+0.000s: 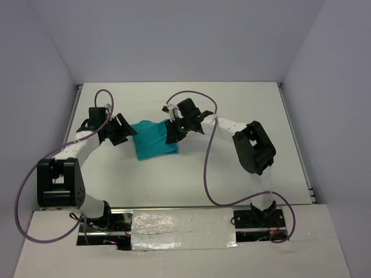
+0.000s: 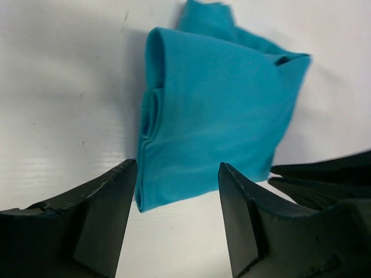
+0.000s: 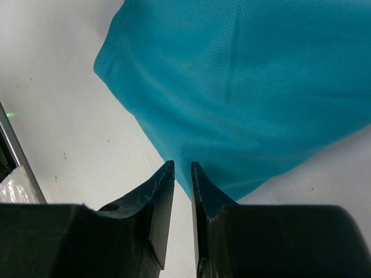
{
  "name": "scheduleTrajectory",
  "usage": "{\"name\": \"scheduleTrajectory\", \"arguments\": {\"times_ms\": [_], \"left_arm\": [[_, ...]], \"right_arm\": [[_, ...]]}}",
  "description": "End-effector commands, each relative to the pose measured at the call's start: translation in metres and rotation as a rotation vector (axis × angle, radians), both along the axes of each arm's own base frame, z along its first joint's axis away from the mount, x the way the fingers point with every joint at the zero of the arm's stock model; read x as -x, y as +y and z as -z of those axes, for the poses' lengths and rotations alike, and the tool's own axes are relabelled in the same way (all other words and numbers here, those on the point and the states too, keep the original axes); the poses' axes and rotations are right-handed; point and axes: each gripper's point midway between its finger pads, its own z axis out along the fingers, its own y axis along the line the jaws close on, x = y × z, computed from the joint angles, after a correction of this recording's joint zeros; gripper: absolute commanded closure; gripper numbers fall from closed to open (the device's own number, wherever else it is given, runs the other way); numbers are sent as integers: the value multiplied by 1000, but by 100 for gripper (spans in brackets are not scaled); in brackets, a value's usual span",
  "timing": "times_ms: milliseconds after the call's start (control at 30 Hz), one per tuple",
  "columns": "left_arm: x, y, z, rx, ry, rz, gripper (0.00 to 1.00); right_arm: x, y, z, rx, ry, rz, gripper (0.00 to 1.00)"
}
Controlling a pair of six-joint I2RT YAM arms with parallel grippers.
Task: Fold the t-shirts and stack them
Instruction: Smooth out wrinkles on the folded tshirt
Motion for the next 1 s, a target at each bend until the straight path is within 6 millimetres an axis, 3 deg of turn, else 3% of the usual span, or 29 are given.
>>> {"name": "scheduleTrajectory", "arguments": {"times_ms": [0,233,300,467,733,967], "left_arm": [[-9,0,15,-13,45,59,29],[-39,-2,28,-12,51,106,41],[-43,-4,31,3,54,116,42],[-50,-10,37,42,58,132,53],[-69,-10,36,53,45,130,96],[-91,-10,19,68,-21,109,100]], "right_arm": [[-3,9,-8,-15,-24,-26,75],[-5,9,3,7,-4,-13,74],[-4,8,7,15,1,-15,75],[-6,5,17,44,7,2,75],[-12,0,31,96,17,36,77],[-8,-4,38,115,28,44,77]]}}
